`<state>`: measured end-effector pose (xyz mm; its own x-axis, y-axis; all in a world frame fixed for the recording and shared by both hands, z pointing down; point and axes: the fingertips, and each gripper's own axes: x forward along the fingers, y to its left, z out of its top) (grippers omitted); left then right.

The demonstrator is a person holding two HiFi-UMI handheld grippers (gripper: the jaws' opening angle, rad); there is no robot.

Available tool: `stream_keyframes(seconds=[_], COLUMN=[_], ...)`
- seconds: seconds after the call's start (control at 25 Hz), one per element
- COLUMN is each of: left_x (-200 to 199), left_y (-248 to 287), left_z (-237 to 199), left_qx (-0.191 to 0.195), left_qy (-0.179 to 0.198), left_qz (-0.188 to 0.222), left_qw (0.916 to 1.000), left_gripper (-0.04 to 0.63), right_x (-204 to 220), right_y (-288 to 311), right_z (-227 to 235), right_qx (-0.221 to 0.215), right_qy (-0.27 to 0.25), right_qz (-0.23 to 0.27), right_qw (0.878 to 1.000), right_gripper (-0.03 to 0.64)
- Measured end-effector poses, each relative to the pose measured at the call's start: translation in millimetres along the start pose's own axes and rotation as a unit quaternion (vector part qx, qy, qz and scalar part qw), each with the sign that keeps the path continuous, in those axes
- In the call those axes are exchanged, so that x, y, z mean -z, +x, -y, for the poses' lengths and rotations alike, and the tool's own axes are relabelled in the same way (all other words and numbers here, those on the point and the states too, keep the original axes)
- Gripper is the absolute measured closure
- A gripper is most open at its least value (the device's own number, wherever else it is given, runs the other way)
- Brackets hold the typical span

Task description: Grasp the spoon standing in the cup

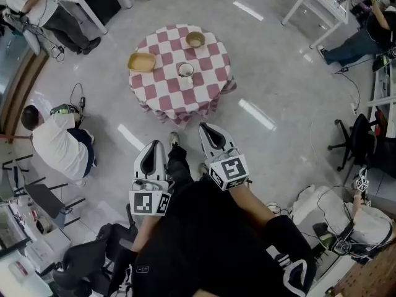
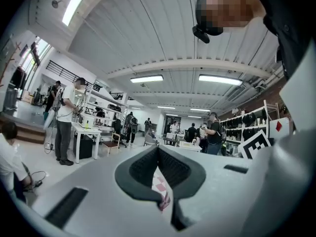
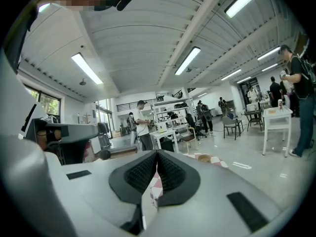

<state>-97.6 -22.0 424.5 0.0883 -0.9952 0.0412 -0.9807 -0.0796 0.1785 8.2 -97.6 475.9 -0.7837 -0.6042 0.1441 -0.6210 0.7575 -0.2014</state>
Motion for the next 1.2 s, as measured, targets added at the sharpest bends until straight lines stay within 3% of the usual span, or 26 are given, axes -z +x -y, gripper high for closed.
stream_keyframes(seconds=[0.52, 0.72, 0.84, 0.96, 1.08, 1.2], left_x=[-25.2, -25.9, -17.6, -10.8, -8.1, -6.8], left_y=[142.7, 184.7, 203.7, 219.9, 231.3, 239.7], left_z=[-79.7, -104.1, -120.2, -136.7, -148.6, -159.3], left_qx=[0.119, 0.136, 0.141, 0.146, 0.152, 0.157], left_qy=[-0.009, -0.017, -0.023, -0.024, -0.024, -0.027], left_qz=[-0.013, -0.026, -0.042, -0.053, -0.06, -0.065], left_qw=[0.9928, 0.9902, 0.9889, 0.9875, 0.9862, 0.9852], left_gripper=[0.588, 0.588, 0.588, 0.588, 0.588, 0.588], right_x=[13.3, 26.8, 47.2, 72.2, 101.9, 139.6], right_y=[129.7, 169.7, 196.8, 222.6, 242.1, 261.9], right_z=[48.0, 65.6, 75.8, 87.2, 100.0, 106.9], right_qx=[0.086, 0.093, 0.089, 0.087, 0.085, 0.053], right_qy=[-0.006, -0.007, -0.039, -0.094, -0.146, -0.176], right_qz=[-0.051, -0.095, -0.136, -0.189, -0.253, -0.322], right_qw=[0.995, 0.991, 0.986, 0.974, 0.953, 0.929], right_gripper=[0.591, 0.591, 0.589, 0.588, 0.581, 0.545])
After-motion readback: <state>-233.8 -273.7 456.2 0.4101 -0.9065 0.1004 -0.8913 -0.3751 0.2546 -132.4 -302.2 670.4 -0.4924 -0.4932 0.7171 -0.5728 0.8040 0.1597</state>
